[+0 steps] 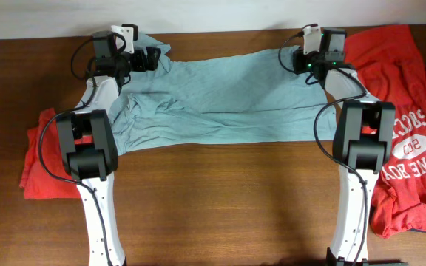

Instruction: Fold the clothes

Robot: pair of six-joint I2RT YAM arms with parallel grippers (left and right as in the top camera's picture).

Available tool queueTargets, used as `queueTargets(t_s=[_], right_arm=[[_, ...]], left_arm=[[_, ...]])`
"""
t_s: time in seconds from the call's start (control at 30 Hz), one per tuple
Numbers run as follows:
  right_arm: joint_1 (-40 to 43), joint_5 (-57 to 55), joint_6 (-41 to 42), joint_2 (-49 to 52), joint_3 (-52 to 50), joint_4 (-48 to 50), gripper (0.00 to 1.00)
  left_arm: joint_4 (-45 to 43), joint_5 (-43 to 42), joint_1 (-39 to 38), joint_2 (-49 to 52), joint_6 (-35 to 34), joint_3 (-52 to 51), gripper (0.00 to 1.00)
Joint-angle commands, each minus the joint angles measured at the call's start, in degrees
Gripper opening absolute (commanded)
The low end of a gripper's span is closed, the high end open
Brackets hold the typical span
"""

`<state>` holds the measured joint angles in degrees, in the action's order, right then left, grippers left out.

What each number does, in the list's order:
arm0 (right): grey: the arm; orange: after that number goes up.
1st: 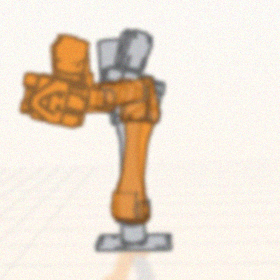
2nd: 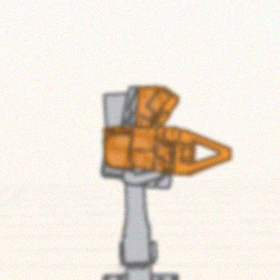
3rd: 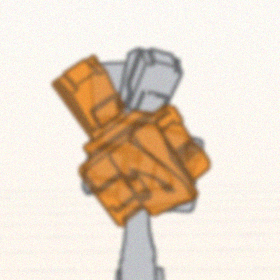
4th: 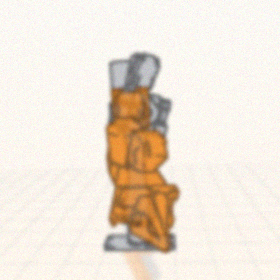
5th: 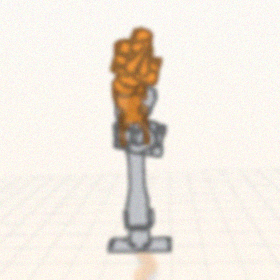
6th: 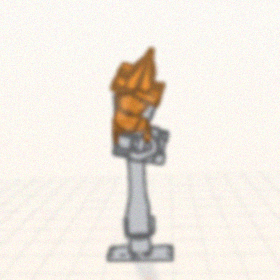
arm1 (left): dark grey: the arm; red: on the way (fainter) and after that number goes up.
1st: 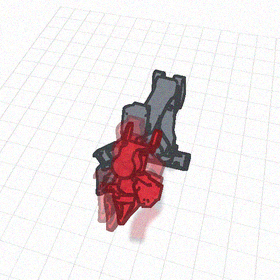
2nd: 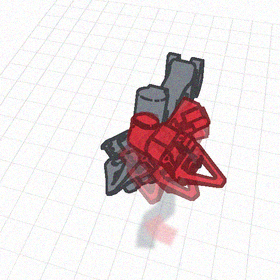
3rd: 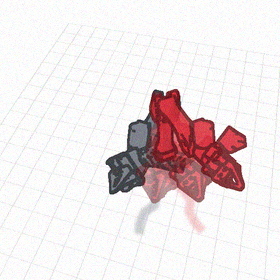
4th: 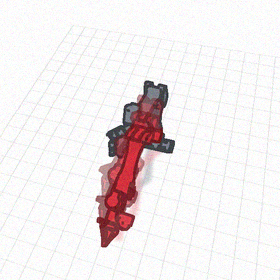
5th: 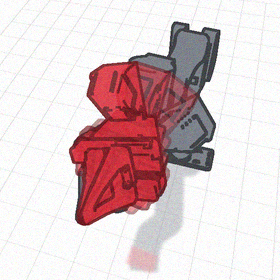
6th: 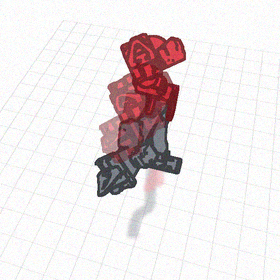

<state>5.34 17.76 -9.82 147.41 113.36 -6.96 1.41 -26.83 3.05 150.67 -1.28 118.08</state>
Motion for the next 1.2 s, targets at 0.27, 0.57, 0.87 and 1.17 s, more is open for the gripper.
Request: queueTargets(t_s=[0.27,0.57,0.87,1.17], right_arm=[[-0.3,-0.4,1.3,1.1,0.3,-1.4,0.04],[-0.4,-0.4,1.3,1.1,0.3,-1.8,0.04],[-0.4,-0.4,1.3,1.1,0.3,-2.7,0.04],[-0.4,-0.4,1.3,1.1,0.3,-3.3,0.04]], left_arm=[[-0.8,-3.1,3.7,1.2,-2.4,1.2,0.99],[-0.3,-3.2,4.0,1.2,-2.3,1.2,0.99],[3.2,0.1,4.0,1.5,-1.7,1.2,0.99],[5.6,2.2,3.0,2.7,-1.0,1.2,0.74]])
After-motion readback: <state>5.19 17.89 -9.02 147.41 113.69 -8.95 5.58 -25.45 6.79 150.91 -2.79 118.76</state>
